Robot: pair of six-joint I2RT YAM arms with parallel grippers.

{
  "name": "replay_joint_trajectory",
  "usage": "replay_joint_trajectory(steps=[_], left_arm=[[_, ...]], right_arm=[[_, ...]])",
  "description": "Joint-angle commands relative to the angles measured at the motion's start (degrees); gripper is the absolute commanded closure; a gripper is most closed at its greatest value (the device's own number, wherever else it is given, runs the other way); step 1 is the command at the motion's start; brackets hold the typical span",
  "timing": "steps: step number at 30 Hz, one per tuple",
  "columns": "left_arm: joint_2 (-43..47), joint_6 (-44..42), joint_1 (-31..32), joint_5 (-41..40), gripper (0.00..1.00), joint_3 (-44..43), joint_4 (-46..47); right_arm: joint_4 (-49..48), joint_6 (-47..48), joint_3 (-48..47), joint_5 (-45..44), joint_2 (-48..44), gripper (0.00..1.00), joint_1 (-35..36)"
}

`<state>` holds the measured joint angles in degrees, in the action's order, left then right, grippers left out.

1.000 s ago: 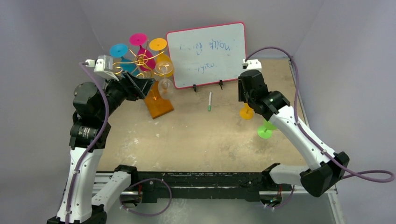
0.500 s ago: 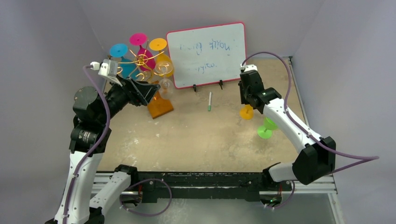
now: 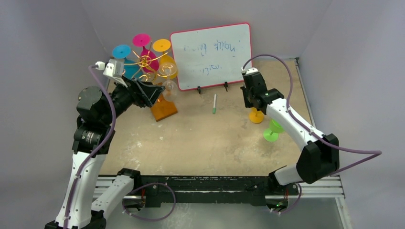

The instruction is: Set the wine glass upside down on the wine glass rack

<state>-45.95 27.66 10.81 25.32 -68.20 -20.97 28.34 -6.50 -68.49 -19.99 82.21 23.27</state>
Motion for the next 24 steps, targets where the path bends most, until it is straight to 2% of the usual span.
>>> replay_joint_trajectory(steps=[1,11,19,24], left_arm=[[0.6,-2.8,0.6,0.4,0.34,0.3,3.0],[0.9,-6.8,0.8,1.6,0.36,1.7,5.5],[2.2,-10.3,0.8,4.2,0.36,3.7,9.9],[2.8,-19.2,0.9,8.8,0.36,4.6,8.4]], right_arm=[[1.6,0.8,-1.5,2.1,-2.8,1.00,-0.3],[6.6,1.1,-5.9,4.1,-9.6,1.00,-0.3],[6.3,2.2,-6.5,19.2,-15.8,1.00,-0.2],[3.6,2.1,-6.6,32.8,-18.8,1.00,-0.2]])
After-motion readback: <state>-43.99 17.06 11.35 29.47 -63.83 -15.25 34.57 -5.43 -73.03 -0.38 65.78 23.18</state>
